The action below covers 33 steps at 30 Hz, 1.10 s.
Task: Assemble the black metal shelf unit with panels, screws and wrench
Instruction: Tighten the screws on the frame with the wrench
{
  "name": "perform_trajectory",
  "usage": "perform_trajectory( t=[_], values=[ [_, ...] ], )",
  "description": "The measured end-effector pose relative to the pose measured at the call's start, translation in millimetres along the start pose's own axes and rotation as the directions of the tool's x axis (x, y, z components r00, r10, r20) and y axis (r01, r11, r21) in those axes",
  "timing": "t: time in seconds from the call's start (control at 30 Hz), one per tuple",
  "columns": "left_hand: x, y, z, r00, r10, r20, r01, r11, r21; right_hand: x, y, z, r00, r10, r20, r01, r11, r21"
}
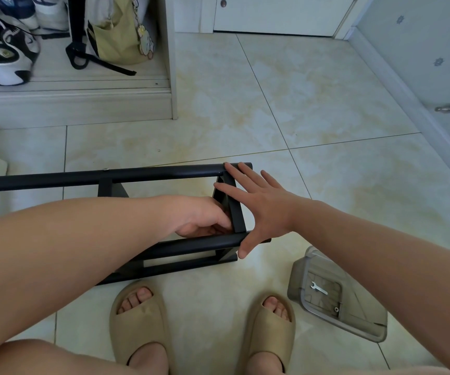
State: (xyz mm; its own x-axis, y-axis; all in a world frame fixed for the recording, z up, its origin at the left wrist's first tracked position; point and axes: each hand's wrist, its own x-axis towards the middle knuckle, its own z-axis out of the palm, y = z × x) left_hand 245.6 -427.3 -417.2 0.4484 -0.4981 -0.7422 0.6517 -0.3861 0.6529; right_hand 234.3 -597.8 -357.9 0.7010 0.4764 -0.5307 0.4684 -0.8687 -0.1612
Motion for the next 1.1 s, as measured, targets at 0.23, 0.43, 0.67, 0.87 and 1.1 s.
perform_trajectory(
  t=[0.23, 0.43, 0.67, 0.87, 1.1],
  values=[
    [-1.7, -5.7, -3.9, 0.997, 0.019, 0.075, -0.014, 0.998, -0.067, 0.2, 0.4, -0.1, 1.000, 0.002, 0.003, -0.002, 1.000, 0.002],
    [-6.0, -4.6, -2.3, 0.997, -0.024, 0.075, 0.020, 0.998, 0.059, 0.6, 1.1, 0.3, 1.000, 0.004, 0.006, -0.004, 1.000, -0.001],
    [-6.0, -3.1, -3.5, 0.995, 0.009, 0.097, -0.005, 0.999, -0.039, 0.1, 0.3, 0.1, 1.000, 0.002, 0.002, -0.002, 1.000, -0.003],
    [-7.5, -6.5, -9.1, 0.990, -0.016, 0.138, 0.024, 0.999, -0.049, 0.7, 0.7, 0.0, 1.000, 0.003, 0.002, -0.003, 1.000, -0.003],
    [-5.9, -2.8, -3.2, 0.997, 0.013, 0.079, -0.015, 0.999, 0.034, 0.5, 0.3, 0.4, 1.000, 0.004, -0.002, -0.004, 1.000, 0.008]
  ],
)
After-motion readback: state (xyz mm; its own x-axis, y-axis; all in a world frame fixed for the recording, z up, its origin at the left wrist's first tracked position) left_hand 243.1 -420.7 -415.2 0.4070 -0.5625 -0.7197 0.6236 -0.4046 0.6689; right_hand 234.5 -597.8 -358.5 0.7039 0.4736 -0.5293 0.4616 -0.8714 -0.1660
